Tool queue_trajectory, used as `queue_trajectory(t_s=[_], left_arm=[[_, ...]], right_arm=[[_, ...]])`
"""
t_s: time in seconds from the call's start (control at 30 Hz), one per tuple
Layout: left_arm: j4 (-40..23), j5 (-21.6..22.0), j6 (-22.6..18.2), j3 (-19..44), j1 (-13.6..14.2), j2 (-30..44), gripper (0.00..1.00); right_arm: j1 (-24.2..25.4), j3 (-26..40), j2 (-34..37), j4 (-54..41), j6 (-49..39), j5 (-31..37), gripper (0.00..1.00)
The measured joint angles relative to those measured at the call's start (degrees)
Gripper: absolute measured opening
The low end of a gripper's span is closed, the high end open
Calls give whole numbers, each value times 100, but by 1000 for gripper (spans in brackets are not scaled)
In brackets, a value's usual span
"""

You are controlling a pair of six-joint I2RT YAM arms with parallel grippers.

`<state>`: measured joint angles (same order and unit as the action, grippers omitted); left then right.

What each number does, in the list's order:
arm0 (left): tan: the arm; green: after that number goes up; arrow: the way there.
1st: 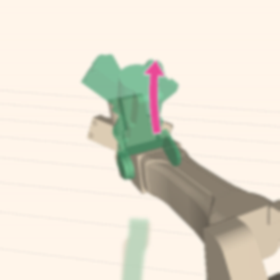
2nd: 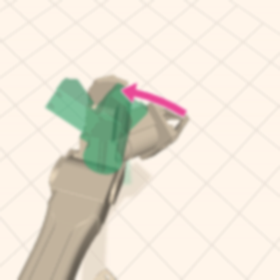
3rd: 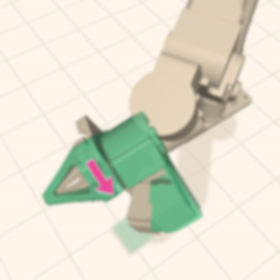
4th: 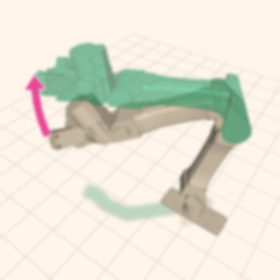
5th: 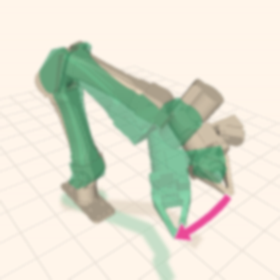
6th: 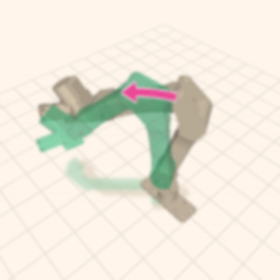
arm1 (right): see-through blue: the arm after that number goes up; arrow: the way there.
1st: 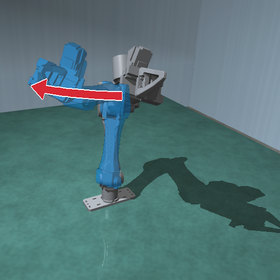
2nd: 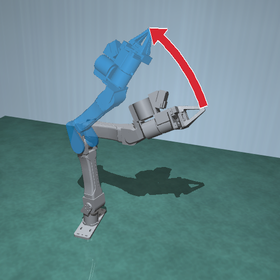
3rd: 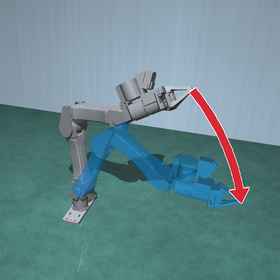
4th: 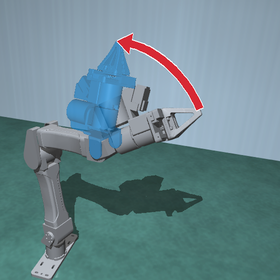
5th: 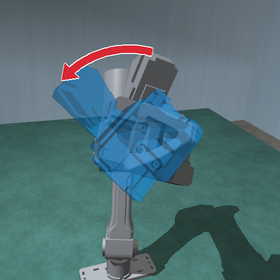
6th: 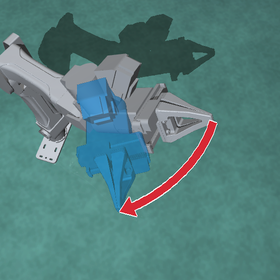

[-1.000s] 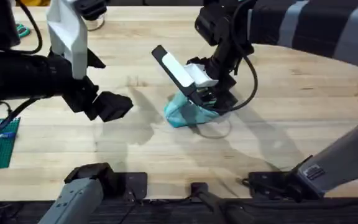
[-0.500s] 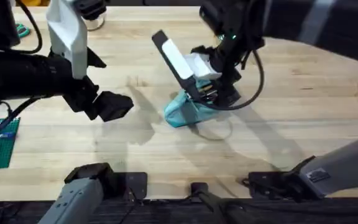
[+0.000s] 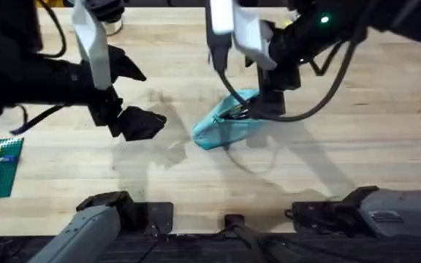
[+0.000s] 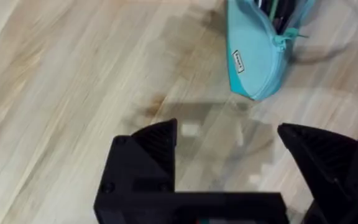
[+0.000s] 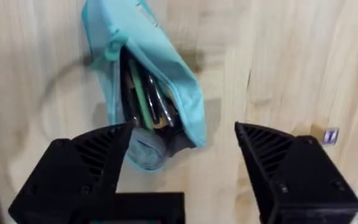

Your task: Unzip the bag, pick up the pens from the table one at a time and place them inside, then zip the bag closed.

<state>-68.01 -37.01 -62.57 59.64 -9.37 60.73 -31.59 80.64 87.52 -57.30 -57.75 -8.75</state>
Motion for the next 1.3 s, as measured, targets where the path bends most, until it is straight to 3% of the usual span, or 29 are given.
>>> queue_trajectory(t_s=[0.23,0.4,0.63,0.73,1.0,1.3], left_arm=[[-9,-615,-967,0,0,777,993],[-347,-1079,-1853,0,0,1465,993],[-829,-1553,-3077,0,0,2338,993],[-826,-1622,-3406,0,0,2608,993],[-823,-1706,-3821,0,0,3173,994],[-809,-1725,-3903,0,0,3307,995]], right_arm=[[0,9,-200,-205,2311,-4,997],[0,9,-198,-231,3664,-7,998],[-2,9,-198,-229,4608,-498,998],[-26,9,-200,-229,4753,-862,998],[-145,9,-200,-100,4838,-1191,998],[-936,11,216,17,4838,-737,997]])
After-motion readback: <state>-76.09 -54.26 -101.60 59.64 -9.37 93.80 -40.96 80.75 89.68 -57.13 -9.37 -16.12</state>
